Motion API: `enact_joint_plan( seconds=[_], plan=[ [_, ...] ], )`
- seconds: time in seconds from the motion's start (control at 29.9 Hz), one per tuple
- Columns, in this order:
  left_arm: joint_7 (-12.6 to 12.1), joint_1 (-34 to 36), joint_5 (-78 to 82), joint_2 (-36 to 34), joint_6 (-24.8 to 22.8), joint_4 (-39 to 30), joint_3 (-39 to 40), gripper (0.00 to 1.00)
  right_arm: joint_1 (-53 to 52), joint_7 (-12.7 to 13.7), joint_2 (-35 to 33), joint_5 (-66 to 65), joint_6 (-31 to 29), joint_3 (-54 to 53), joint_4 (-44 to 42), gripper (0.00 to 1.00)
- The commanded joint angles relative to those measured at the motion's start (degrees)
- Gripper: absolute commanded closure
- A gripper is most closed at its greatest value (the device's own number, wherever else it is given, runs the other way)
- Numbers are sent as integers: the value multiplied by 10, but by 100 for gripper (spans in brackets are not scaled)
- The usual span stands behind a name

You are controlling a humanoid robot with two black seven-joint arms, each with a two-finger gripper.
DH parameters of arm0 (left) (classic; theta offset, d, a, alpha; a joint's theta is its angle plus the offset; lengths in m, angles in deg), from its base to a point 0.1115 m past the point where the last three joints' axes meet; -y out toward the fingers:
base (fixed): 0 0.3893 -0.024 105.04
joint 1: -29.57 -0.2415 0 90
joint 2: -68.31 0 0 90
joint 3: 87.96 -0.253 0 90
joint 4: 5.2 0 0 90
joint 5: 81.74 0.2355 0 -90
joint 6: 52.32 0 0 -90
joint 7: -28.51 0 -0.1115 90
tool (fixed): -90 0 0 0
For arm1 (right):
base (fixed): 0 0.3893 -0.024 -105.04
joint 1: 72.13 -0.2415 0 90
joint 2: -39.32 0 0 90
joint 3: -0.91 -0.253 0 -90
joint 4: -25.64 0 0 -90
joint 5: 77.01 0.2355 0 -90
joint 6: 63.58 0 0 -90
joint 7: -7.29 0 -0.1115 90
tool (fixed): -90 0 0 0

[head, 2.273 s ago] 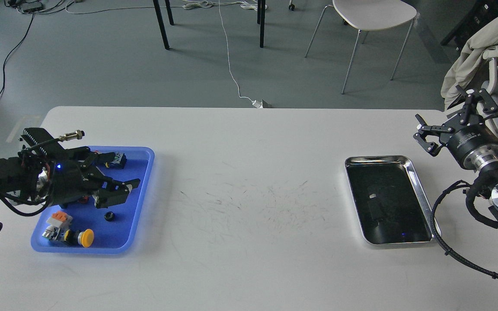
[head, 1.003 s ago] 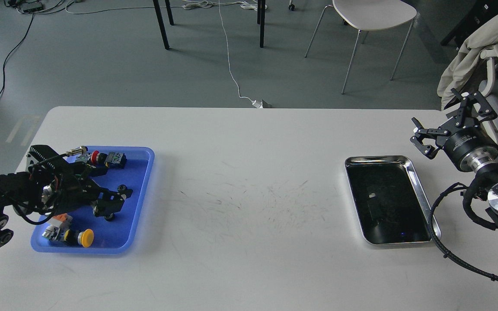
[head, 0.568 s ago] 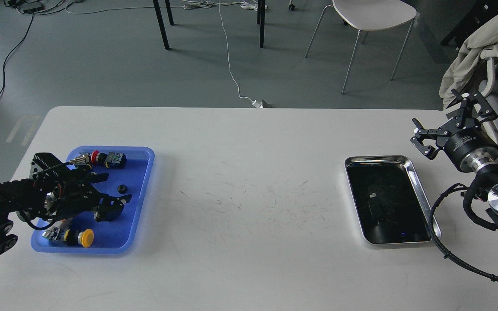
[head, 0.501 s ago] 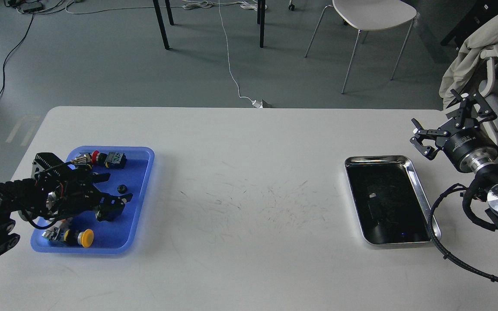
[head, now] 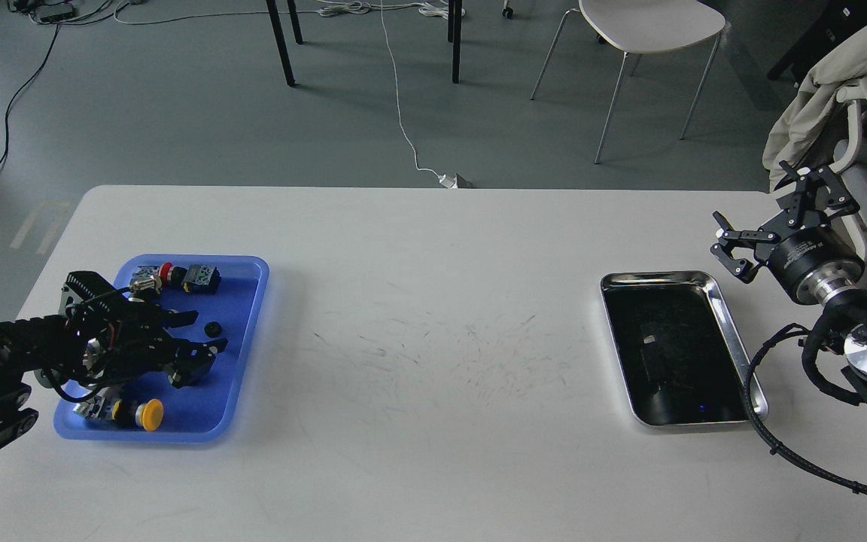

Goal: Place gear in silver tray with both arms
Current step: 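Grasp a small black gear in the blue tray with the left gripper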

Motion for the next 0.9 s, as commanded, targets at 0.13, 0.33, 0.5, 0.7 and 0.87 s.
enact_joint_plan(
  seconds=[0.13, 0.33, 0.5, 0.7, 0.87],
  plan=[
    [3, 0, -1, 8, 2, 18, 0, 55, 0, 0, 0, 0, 0, 0, 0, 0],
    [6, 0, -1, 10, 1, 24, -1, 68, 0, 0, 1, 0, 0, 0, 0, 0],
    [11, 1, -4, 14, 1, 33, -14, 79, -1, 0, 1, 0, 0, 0, 0, 0],
    [14, 4, -8, 11, 1, 33, -12, 84, -1, 0, 1, 0, 0, 1, 0, 0],
    [21, 27, -13, 8, 0, 32, -12, 88, -1, 0, 1, 0, 0, 1, 0, 0]
  ],
)
